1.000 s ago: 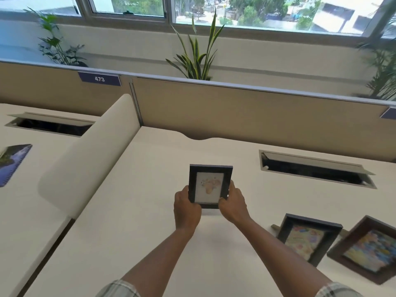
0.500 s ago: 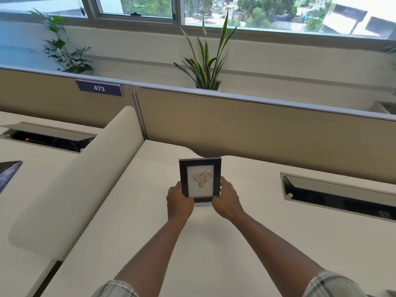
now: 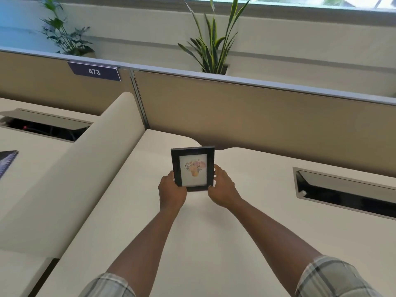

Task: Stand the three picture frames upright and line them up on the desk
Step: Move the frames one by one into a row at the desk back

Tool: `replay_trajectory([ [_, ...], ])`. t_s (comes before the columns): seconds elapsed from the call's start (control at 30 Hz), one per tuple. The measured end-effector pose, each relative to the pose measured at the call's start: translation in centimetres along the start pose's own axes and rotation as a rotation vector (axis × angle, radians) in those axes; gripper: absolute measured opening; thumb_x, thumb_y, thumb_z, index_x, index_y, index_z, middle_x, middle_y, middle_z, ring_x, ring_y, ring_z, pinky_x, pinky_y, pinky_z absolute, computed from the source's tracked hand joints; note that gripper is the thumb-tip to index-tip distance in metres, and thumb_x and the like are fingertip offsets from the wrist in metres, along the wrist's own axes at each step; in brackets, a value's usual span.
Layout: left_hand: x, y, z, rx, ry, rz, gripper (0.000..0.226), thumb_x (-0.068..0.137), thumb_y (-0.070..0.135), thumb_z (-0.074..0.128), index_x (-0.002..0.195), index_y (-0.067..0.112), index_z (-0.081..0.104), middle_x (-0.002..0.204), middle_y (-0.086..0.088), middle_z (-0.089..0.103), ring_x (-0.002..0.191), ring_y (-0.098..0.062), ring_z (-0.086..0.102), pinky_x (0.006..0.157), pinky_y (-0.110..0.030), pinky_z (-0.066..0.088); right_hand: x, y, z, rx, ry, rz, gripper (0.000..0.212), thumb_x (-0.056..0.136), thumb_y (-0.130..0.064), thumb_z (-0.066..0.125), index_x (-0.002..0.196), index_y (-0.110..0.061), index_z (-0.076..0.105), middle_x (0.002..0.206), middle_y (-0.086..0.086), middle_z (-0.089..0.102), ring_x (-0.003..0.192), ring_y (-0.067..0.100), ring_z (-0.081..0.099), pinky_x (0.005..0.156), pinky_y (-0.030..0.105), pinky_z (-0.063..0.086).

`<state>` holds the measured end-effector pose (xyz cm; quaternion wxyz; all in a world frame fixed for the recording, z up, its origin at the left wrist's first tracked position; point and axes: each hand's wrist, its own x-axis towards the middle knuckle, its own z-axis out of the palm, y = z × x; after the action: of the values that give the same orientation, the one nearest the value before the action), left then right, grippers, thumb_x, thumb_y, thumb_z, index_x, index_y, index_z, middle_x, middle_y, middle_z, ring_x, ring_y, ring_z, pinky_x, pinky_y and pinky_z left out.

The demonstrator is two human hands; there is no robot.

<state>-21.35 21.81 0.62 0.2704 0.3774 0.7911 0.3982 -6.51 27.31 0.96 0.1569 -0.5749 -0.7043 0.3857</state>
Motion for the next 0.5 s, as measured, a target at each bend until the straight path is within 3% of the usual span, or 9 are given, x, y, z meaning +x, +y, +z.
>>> replay_trajectory([
  [0.23, -2.2, -0.8, -0.8, 0.072, -0.053, -0.117, 0.062, 0.080, -0.001, 0.060, 0.139, 0.005, 0.041, 0.135, -0.019, 0.051, 0.124, -0.034, 0.051, 0.098, -0.038, 0.046, -2.9, 0.9, -0.7, -0.186, -0.007, 0.045, 0.063, 0.091, -0.019, 0.051, 0.147, -0.015, 0.024, 0.147, 0.010, 0.040, 0.132, 0.030, 0.041, 0.106, 0.045, 0.030],
  [0.4, -8.6, -0.7, 0.1, -0.002, -0.178, -0.077, 0.035, 0.076, -0.004, 0.050, 0.106, 0.008, 0.064, 0.105, -0.009, 0.066, 0.100, -0.024, 0.063, 0.077, -0.025, 0.047, -11.1, 3.4, -0.8, -0.129, 0.090, -0.029, 0.044, 0.091, -0.014, 0.049, 0.134, -0.018, 0.042, 0.129, 0.005, 0.054, 0.115, 0.021, 0.054, 0.101, 0.037, 0.041],
  [0.5, -13.9, -0.4, 1.4, 0.016, -0.306, 0.007, 0.035, 0.073, -0.004, 0.045, 0.093, 0.015, 0.066, 0.092, 0.000, 0.066, 0.091, -0.017, 0.063, 0.067, -0.016, 0.043, -17.4, 6.2, -0.9, -0.130, 0.140, -0.076, 0.036, 0.092, -0.011, 0.046, 0.127, -0.018, 0.049, 0.121, 0.003, 0.058, 0.108, 0.016, 0.056, 0.094, 0.030, 0.043],
])
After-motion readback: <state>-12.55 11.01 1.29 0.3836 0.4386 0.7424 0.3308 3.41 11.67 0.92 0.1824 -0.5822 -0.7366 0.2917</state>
